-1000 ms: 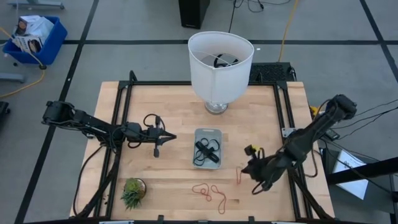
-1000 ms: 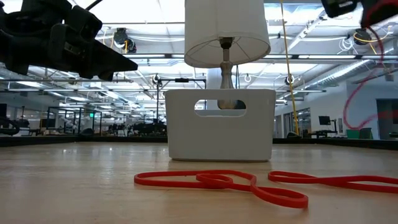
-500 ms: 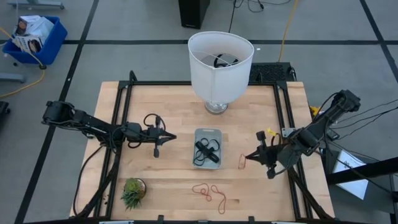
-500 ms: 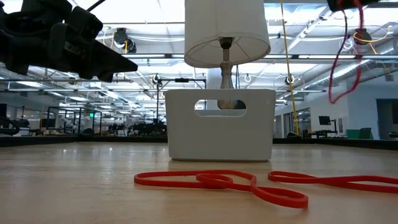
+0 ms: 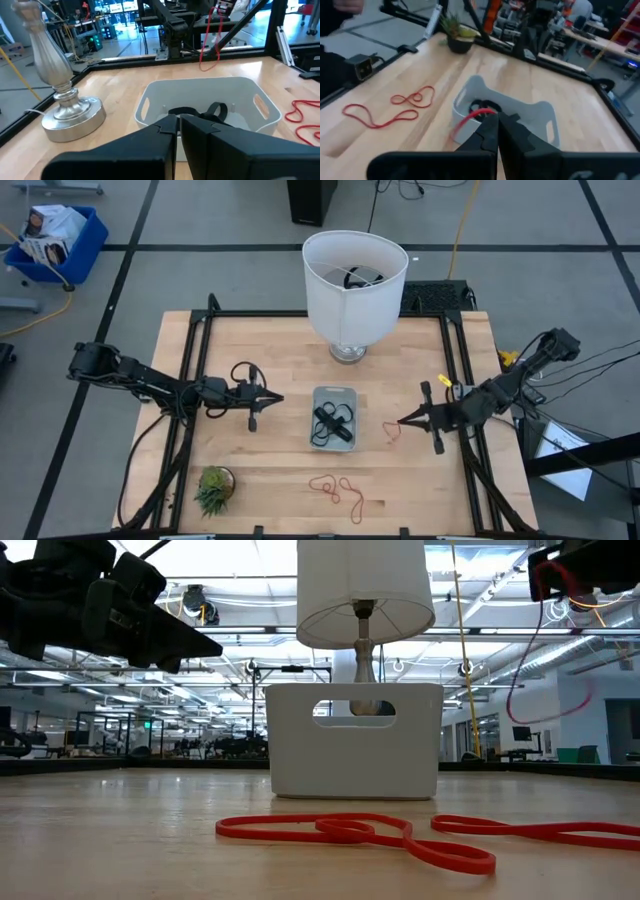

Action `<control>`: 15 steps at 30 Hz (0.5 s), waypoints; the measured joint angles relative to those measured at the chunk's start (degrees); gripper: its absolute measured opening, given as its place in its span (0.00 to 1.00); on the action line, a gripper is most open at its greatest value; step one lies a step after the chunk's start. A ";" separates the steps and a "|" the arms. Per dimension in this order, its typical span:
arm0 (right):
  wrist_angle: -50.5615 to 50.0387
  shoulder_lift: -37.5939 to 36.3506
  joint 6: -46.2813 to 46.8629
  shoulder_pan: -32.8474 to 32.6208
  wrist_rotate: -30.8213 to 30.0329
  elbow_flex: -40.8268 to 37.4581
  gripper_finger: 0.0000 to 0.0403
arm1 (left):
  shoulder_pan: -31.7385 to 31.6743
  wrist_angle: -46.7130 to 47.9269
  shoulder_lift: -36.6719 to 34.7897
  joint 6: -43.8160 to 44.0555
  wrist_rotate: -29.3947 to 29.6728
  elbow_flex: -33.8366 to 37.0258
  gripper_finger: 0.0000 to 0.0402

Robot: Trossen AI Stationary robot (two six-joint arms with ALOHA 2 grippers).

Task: Pick and place rubber bands into bin
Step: Put the red rubber band into the gray bin

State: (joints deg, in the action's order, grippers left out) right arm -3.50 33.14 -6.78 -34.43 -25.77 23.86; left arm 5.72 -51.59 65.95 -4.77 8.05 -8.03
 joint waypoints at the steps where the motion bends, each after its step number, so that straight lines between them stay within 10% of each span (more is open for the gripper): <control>1: 0.81 -0.65 -0.57 0.25 0.52 -0.77 0.00 | 0.00 -0.02 0.00 0.01 0.00 0.00 0.08; 15: 6.66 -8.14 -2.89 3.00 3.48 -9.48 0.00 | 0.00 0.09 0.00 -0.90 0.14 0.02 0.08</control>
State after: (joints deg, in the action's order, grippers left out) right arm 3.16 25.00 -9.67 -31.43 -22.29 14.39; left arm 5.72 -51.51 65.95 -5.66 8.19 -8.01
